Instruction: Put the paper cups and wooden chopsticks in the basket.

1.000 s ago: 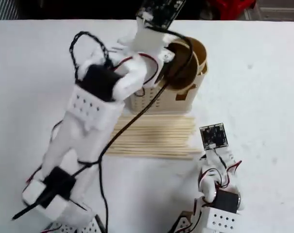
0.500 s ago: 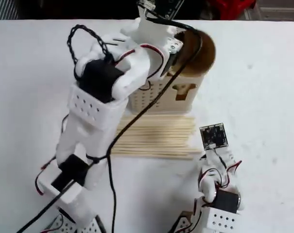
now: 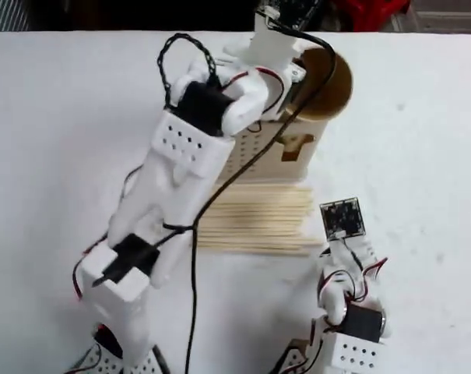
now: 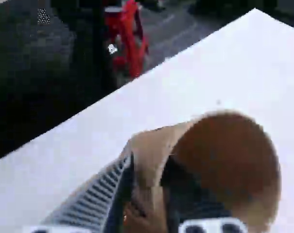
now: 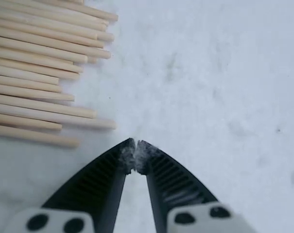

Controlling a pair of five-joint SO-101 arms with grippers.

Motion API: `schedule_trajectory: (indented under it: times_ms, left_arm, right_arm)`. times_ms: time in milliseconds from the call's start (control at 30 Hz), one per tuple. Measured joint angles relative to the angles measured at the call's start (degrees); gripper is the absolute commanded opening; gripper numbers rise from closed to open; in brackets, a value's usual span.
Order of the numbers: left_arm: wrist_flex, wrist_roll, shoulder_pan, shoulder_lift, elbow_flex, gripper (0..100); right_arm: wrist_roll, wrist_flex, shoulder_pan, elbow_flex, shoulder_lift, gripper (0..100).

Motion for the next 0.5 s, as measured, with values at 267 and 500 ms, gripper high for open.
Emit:
schedule_trajectory:
  times_ms: [267, 500]
  left_arm:
    - [-6.2, 0.0, 0.0, 0.0, 0.0, 10]
    - [-10.5, 0.0, -3.1, 0.2, 0.0, 10]
  right_arm:
    - [0.0, 0.0, 0.0, 0.0, 0.0, 1.8]
    - [0.0, 0.0, 0.0, 0.0, 0.0, 1.8]
